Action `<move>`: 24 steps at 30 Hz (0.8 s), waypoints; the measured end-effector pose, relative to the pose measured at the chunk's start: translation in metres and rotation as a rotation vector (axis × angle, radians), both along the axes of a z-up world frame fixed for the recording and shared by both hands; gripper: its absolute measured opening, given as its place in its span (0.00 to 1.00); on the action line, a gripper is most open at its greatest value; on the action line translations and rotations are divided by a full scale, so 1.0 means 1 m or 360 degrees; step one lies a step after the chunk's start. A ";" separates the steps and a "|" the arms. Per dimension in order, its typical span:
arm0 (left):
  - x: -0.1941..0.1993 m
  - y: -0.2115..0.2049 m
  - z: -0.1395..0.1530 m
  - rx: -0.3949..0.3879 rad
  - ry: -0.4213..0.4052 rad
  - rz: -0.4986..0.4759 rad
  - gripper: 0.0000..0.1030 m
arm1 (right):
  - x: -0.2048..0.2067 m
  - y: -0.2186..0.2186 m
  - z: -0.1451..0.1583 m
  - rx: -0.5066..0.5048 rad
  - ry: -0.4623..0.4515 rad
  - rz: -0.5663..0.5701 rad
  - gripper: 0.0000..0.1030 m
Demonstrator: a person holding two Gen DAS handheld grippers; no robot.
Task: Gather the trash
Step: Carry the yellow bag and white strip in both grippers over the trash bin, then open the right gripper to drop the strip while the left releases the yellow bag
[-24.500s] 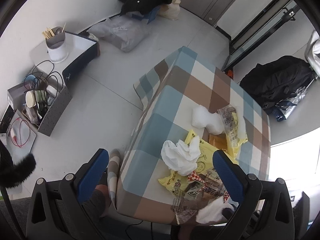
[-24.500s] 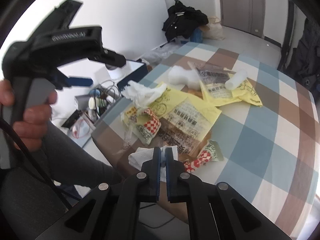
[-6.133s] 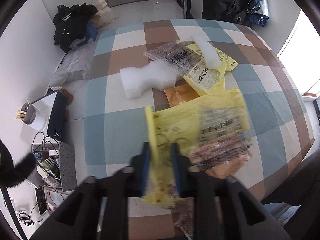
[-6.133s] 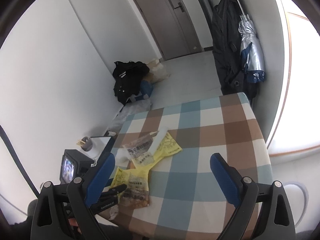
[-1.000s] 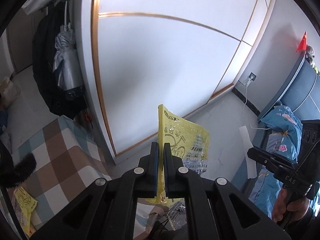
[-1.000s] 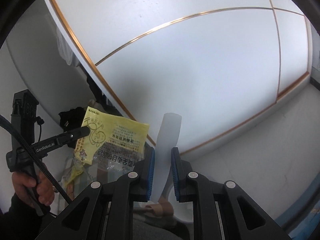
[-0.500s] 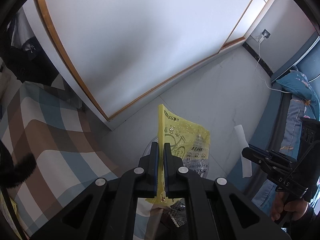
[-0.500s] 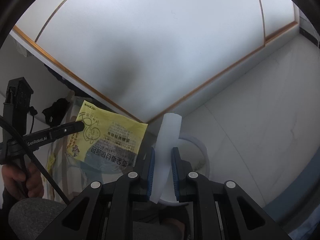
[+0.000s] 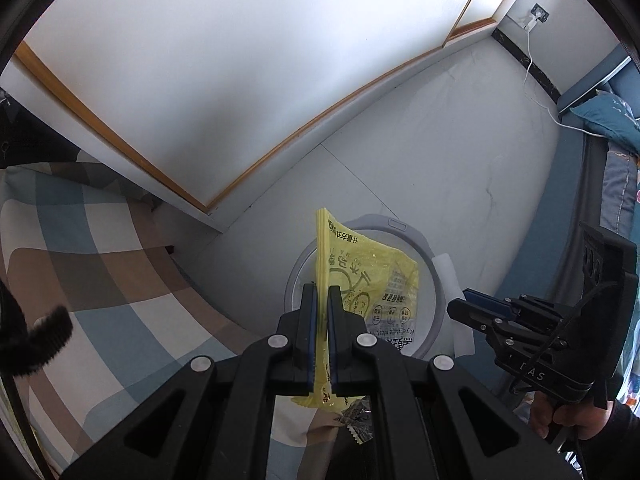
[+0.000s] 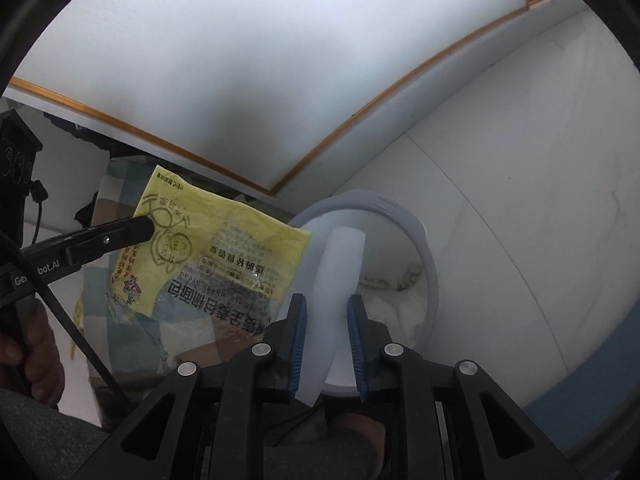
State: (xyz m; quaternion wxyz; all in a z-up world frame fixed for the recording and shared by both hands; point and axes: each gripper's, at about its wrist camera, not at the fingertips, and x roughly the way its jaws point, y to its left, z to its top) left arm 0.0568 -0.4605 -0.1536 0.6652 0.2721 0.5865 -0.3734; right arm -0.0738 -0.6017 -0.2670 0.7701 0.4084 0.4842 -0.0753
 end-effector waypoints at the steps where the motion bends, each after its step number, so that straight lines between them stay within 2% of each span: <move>1: 0.000 -0.001 -0.001 0.0009 0.0010 -0.0003 0.01 | 0.000 0.000 -0.002 0.0017 -0.0001 0.0001 0.22; 8: 0.006 -0.003 -0.011 0.0045 0.0061 0.0028 0.01 | 0.005 -0.003 -0.009 0.0052 0.0021 0.0010 0.24; 12: 0.009 -0.005 -0.014 0.0067 0.0071 0.0036 0.01 | 0.010 -0.012 -0.010 0.0055 0.0013 0.0001 0.36; 16: 0.009 -0.005 -0.017 0.0073 0.0120 0.0067 0.01 | 0.009 -0.011 -0.012 0.0040 0.0007 -0.0013 0.40; 24: 0.006 -0.008 -0.026 0.0088 0.0182 0.0072 0.01 | -0.004 -0.022 -0.004 0.0001 -0.0009 -0.0096 0.55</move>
